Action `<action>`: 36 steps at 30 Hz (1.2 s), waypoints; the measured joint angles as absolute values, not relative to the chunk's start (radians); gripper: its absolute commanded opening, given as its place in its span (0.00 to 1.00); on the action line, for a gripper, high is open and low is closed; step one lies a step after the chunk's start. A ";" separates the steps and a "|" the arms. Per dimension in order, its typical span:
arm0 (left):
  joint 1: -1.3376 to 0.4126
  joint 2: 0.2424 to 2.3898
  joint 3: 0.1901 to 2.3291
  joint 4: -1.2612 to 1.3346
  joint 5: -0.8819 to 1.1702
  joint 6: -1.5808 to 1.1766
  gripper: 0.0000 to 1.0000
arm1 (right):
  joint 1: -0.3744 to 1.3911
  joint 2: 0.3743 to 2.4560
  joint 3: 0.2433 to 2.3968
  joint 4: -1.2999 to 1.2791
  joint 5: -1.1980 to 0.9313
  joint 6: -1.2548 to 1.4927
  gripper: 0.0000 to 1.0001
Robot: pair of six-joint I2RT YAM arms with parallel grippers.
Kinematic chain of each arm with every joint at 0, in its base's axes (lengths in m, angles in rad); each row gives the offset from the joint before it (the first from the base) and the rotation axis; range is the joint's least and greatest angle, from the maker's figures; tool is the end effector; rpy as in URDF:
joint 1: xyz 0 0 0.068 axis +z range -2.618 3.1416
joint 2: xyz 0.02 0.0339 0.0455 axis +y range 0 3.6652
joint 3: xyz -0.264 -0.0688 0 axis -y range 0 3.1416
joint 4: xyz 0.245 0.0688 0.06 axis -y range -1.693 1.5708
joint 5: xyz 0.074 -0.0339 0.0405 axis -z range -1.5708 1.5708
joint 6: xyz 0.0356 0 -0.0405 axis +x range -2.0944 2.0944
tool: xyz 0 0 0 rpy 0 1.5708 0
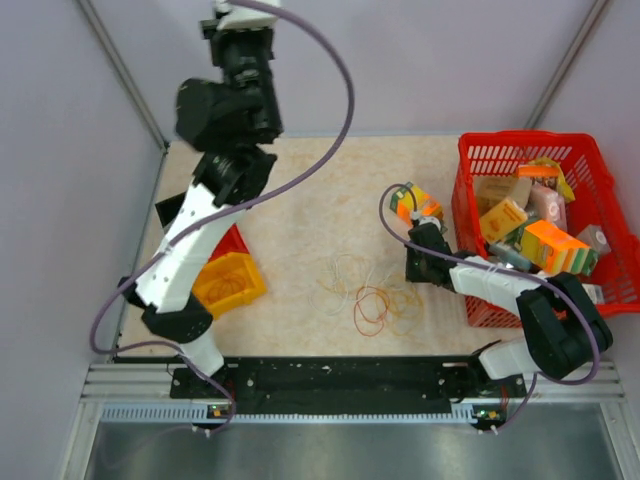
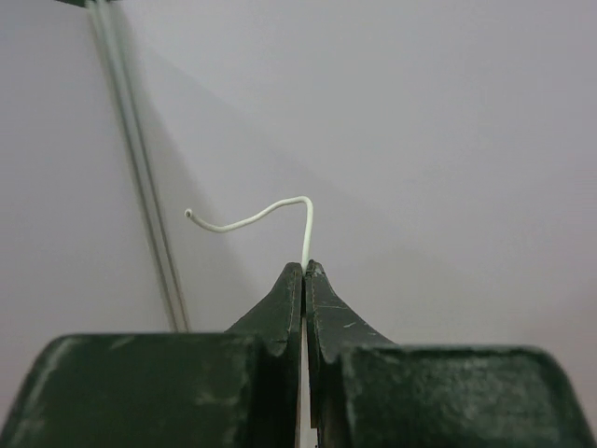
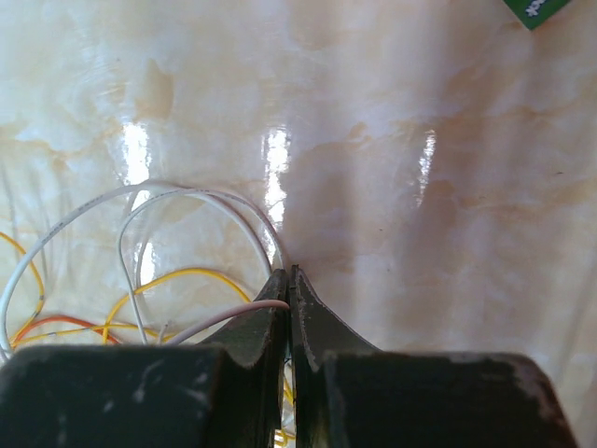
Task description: Untangle the cables
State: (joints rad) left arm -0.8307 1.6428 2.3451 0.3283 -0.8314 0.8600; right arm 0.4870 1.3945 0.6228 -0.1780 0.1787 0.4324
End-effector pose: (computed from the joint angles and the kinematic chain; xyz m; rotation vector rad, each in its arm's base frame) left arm 0.1797 -0.1577 0.6649 -0.1575 0.9444 0.2515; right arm 0.2280 0.1135 0.1569 0.0036 2.5054 0.1555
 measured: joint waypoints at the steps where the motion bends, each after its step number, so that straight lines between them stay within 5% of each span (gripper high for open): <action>1: -0.808 1.688 2.355 0.297 -0.822 0.840 0.00 | 0.487 1.394 0.622 -0.175 0.167 0.429 0.00; 14: -0.633 1.608 2.011 0.119 -0.773 0.373 0.00 | 0.487 1.382 0.616 -0.160 0.114 0.420 0.02; 22: -0.516 1.747 2.014 -0.285 -0.534 -0.076 0.00 | 0.487 1.355 0.602 -0.155 0.110 0.420 0.02; 27: -0.497 1.747 1.793 -0.466 -0.337 -0.295 0.00 | 0.487 1.336 0.593 -0.149 0.105 0.420 0.03; 36: -0.494 1.627 1.687 -0.612 -0.241 -0.420 0.00 | 0.487 1.333 0.588 -0.136 0.086 0.420 0.03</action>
State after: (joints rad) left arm -0.4942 1.6272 1.6867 -0.6125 -0.2409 -0.4198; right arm 0.4870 1.3334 0.5880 -0.1356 0.0856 0.4198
